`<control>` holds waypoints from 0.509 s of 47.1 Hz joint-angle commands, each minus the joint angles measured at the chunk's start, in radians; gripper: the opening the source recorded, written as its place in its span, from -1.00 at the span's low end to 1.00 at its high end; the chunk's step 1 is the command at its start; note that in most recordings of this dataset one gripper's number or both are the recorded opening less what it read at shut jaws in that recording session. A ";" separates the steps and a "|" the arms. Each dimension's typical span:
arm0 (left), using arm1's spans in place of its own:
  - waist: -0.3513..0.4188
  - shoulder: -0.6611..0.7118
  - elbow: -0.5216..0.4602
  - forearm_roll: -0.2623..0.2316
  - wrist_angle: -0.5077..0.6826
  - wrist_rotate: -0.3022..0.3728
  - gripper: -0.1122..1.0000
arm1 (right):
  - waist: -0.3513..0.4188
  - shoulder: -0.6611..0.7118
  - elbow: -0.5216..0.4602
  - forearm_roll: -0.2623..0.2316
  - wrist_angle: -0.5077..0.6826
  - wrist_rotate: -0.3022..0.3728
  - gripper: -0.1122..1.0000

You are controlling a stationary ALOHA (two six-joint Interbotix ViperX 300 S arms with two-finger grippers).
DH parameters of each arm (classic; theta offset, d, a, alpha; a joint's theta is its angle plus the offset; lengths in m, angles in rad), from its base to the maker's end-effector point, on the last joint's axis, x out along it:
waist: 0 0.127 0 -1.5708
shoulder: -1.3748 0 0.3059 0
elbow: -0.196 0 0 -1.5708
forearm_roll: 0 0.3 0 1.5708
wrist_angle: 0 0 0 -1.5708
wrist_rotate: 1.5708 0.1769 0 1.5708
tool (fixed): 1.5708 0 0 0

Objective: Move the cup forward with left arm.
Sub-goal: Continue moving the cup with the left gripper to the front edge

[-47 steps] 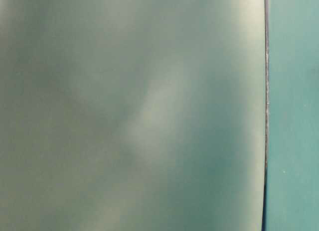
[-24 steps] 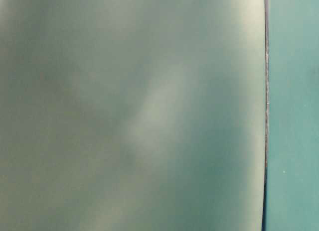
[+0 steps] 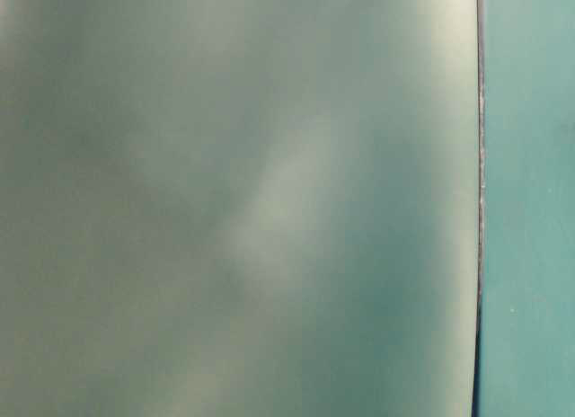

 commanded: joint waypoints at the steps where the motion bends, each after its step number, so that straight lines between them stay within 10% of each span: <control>1: -0.003 -0.014 -0.014 -0.002 -0.005 0.000 0.37 | 0.000 0.003 -0.035 -0.002 -0.006 0.002 -0.81; 24: -0.003 -0.017 -0.014 -0.002 -0.005 0.000 0.37 | 0.000 0.003 -0.040 -0.002 -0.005 0.002 -0.80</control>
